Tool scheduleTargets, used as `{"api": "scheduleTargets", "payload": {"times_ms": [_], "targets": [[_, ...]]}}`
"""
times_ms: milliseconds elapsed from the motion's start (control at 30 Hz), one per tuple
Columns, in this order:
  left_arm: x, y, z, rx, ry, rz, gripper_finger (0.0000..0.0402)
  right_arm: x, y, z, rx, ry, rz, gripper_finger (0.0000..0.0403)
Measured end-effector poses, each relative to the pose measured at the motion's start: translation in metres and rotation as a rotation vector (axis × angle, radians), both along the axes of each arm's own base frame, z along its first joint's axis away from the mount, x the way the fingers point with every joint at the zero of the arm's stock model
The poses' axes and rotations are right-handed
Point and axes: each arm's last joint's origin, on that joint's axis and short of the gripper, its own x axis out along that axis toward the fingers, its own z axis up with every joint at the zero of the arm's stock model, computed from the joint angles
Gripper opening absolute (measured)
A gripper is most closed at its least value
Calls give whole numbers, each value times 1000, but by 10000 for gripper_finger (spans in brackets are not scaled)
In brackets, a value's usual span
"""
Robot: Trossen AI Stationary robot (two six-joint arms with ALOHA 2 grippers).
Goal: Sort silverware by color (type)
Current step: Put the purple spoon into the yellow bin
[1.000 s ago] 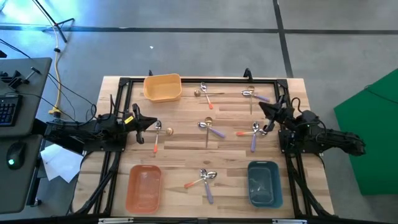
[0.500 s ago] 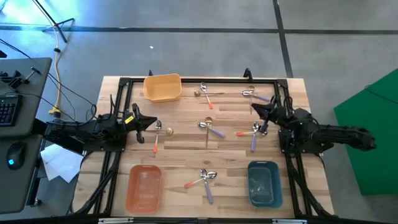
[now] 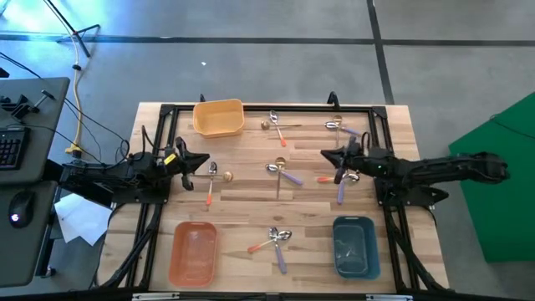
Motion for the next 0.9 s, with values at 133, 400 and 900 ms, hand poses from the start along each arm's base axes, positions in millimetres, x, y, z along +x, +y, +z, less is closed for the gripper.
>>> {"api": "scheduleTargets", "payload": {"times_ms": [133,400,900], "targets": [[0,0,0,0,1,-1,10,6,8,-11,85,44,0,0],[0,-1,-1,2,7,-22,10,33,25,-7,116,128,50,0],[0,-1,0,-80,-21,-32,10,122,41,21,121,614,170,40]]}}
